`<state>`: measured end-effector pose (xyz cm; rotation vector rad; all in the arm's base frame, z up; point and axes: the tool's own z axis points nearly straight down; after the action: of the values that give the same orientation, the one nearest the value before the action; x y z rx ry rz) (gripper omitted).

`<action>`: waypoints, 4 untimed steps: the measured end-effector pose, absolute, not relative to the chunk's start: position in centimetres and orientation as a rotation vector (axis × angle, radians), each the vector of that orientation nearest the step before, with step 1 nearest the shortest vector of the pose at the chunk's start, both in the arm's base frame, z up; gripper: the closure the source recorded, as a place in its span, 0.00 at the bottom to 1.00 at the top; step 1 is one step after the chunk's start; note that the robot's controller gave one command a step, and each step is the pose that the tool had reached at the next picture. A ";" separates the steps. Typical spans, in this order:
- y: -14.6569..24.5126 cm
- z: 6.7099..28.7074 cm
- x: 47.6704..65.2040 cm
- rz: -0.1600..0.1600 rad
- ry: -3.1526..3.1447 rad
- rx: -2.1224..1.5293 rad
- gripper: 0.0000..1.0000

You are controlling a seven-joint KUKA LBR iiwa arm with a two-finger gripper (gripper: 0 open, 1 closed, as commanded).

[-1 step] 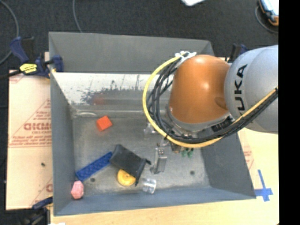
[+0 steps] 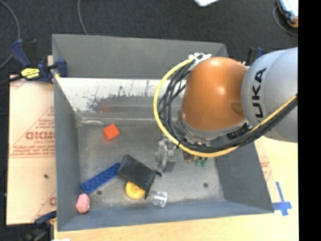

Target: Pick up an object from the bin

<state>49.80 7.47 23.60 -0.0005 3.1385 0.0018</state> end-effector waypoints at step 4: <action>11.8 14.0 52.1 0.000 3.096 -0.496 0.00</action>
Offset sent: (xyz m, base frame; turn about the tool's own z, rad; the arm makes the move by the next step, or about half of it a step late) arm 0.0242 -0.0212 -0.0354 -0.1256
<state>52.07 11.76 14.02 -0.4960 3.0959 0.0003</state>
